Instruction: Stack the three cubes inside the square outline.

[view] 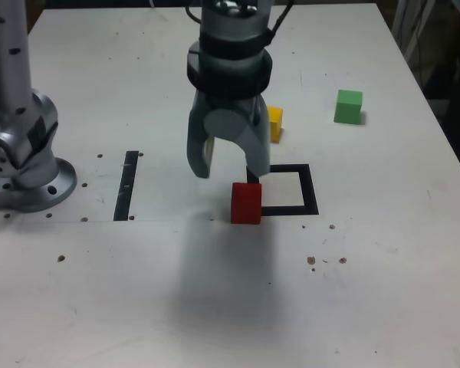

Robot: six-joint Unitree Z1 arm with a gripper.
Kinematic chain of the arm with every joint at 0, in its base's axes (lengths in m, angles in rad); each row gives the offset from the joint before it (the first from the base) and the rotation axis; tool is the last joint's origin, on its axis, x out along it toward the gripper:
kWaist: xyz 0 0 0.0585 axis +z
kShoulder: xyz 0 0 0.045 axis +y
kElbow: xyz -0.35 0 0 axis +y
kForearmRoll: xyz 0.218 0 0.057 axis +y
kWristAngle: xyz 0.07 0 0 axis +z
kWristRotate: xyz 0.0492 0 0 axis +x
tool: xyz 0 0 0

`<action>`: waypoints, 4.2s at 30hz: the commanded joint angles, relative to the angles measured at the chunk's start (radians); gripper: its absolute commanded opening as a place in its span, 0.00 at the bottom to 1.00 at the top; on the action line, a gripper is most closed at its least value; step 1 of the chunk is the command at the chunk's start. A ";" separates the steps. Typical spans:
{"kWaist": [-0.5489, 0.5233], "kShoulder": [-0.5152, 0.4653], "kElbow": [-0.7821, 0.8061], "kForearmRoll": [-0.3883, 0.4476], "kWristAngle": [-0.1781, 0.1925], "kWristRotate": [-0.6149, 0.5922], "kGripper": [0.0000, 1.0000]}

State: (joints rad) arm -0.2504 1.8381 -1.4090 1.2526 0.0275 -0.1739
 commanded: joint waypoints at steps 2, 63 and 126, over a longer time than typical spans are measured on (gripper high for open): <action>-0.015 0.019 0.002 -0.008 -0.015 -0.010 0.99; 0.015 0.135 0.021 -0.174 0.065 -0.024 0.24; 0.317 0.013 -0.068 -0.013 0.193 0.328 0.99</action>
State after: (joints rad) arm 0.0335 1.8512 -1.4797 1.2462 0.2197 0.1310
